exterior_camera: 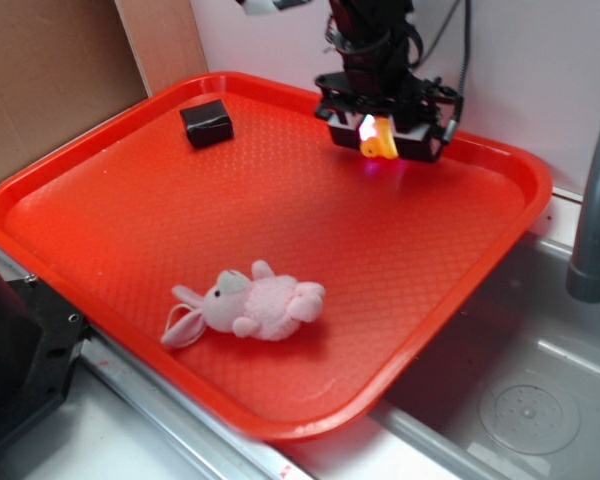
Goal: Grab the yellow duck.
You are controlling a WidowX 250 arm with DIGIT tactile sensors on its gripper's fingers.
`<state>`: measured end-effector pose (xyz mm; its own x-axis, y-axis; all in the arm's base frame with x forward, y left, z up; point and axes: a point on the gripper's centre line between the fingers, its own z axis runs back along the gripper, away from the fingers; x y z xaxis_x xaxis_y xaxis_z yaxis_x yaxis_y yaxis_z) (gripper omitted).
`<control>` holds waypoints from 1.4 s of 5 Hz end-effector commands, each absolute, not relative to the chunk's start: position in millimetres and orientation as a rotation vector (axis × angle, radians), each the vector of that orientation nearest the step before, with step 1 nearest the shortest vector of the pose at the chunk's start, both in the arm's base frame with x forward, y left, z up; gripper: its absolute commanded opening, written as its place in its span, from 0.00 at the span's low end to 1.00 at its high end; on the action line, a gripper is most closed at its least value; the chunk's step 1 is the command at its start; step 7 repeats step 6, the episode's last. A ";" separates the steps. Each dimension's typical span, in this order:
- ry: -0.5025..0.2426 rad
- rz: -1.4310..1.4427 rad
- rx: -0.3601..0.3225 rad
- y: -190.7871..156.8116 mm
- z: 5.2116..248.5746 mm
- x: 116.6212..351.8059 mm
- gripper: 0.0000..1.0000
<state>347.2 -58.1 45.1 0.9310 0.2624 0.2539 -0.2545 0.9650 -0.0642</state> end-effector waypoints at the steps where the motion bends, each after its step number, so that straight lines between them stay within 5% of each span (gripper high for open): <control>1: -0.219 0.333 -0.107 -39.8 134.0 290.4 0.00; 2: -0.154 0.343 -0.126 -20.9 162.0 244.3 0.00; 4: -0.186 0.353 -0.104 -20.0 191.9 171.9 0.00; 7: -0.183 0.358 -0.111 -23.9 188.4 165.3 0.00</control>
